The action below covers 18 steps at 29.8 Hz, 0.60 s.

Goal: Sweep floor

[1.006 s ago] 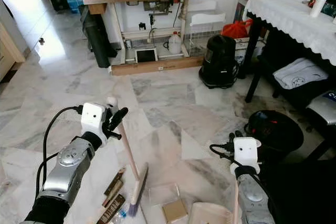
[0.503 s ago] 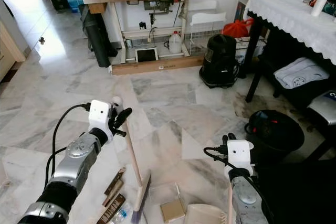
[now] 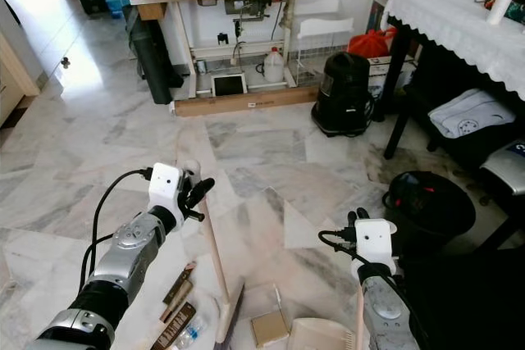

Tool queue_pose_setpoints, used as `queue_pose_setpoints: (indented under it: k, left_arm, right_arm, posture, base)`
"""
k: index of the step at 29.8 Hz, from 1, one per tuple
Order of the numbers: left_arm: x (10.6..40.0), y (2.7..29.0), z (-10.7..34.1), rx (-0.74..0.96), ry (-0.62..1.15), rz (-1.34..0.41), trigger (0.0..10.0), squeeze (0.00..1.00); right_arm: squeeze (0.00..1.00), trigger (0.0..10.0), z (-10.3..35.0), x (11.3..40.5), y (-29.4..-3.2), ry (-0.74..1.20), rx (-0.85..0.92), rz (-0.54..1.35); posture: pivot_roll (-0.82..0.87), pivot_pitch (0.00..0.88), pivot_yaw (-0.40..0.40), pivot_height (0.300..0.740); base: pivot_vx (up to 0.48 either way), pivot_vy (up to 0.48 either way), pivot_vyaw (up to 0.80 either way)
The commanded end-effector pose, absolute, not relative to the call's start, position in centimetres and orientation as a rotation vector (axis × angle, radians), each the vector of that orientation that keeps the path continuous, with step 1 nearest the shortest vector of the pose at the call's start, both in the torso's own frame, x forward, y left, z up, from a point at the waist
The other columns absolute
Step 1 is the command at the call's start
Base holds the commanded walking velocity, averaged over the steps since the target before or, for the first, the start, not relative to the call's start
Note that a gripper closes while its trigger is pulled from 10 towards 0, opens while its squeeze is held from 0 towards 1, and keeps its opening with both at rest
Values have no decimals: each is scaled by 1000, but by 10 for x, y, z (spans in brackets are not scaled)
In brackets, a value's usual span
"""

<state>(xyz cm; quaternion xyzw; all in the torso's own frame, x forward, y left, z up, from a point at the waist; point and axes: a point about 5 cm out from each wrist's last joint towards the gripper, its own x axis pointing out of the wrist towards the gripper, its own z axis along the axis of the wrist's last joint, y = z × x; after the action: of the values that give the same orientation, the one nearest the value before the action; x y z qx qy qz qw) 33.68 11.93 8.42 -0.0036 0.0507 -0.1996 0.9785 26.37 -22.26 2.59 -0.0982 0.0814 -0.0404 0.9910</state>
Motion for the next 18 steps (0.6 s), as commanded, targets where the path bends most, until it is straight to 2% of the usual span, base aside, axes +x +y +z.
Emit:
queue_pose_setpoints:
  k: [1, 8, 14, 18]
  left_arm:
    - [341, 120, 89, -46, 87, -400, 10000, 0]
    - [341, 117, 85, -96, 120, -421, 10000, 0]
    - [345, 112, 87, -308, 163, -444, 10000, 0]
    - [349, 113, 94, -379, 159, -451, 10000, 0]
  right_arm:
    - [0, 10000, 32, 267, -222, 135, -209, -68]
    - [0, 10000, 33, 267, -222, 134, -211, -66]
    - [0, 10000, 35, 271, -220, 130, -211, -56]
    - [0, 10000, 35, 272, -218, 131, -208, -49]
  posture:
    - [-126, 21, 48, 740]
    - [-128, 22, 44, 740]
    - [-125, 21, 42, 740]
    - [-122, 21, 42, 740]
  base:
    - [0, 0, 0]
    - [0, 0, 0]
    - [0, 0, 0]
    - [0, 0, 0]
